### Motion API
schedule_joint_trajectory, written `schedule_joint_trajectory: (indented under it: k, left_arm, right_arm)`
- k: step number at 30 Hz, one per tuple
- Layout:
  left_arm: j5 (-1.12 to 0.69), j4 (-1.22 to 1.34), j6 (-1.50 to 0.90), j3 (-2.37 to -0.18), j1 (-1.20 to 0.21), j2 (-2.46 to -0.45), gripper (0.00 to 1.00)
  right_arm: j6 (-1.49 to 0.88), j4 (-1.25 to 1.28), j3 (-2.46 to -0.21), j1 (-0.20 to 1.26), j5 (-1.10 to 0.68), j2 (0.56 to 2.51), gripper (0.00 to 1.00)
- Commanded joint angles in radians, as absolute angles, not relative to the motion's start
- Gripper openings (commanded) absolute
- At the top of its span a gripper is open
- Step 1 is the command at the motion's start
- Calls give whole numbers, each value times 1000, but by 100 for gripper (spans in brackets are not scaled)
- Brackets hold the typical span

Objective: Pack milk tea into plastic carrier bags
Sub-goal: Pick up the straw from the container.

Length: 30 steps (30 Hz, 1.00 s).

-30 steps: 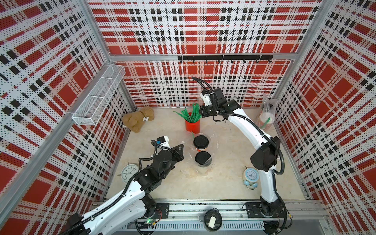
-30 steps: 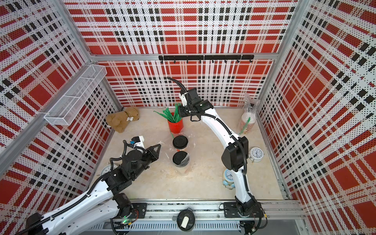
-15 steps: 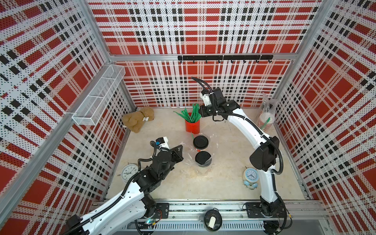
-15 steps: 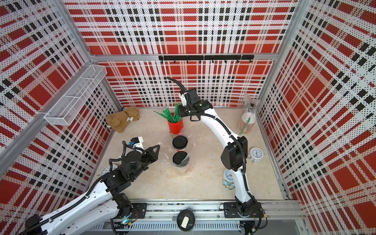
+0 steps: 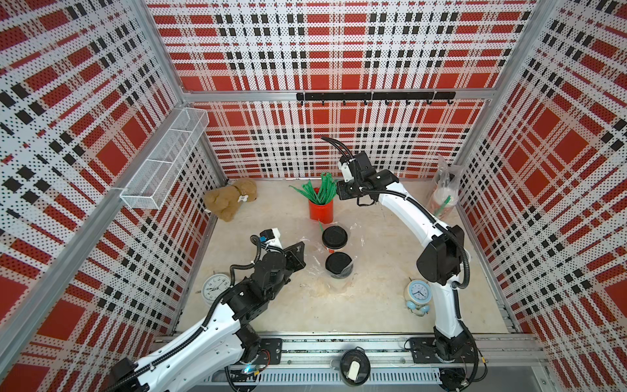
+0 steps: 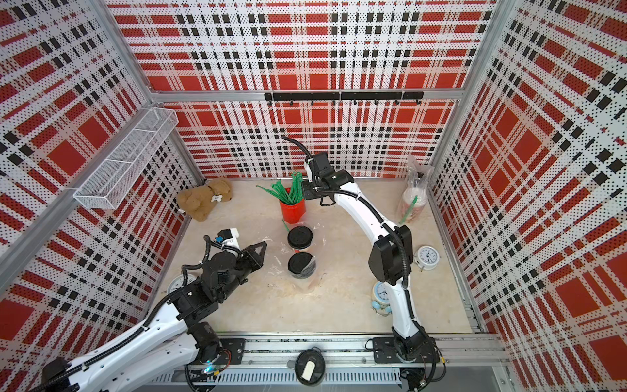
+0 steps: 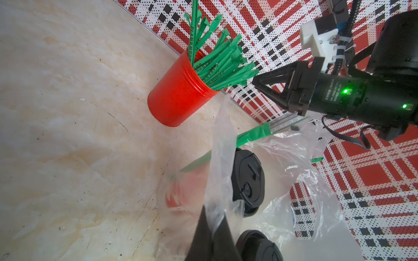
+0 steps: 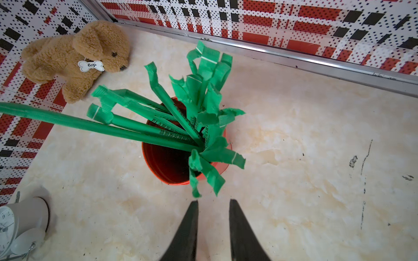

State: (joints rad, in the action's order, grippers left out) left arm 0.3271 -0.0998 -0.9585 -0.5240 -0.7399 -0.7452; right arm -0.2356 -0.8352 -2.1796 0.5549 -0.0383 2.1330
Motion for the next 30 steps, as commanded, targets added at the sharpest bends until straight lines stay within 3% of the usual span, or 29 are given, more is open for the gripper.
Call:
schedule_joint_trajectory:
  k: [1, 17, 30]
  left_arm:
    - [352, -106, -962, -511, -724, -741, 0]
    - [343, -110, -962, -517, -711, -758, 0]
    - [338, -110, -968, -511, -709, -752, 0]
  right_arm:
    - [-258, -775, -2156, 539, -60, 2146, 26]
    - [-289, -752, -2200, 538, -144, 2197, 26]
    - [-300, -692, -2104, 539, -121, 2102, 27]
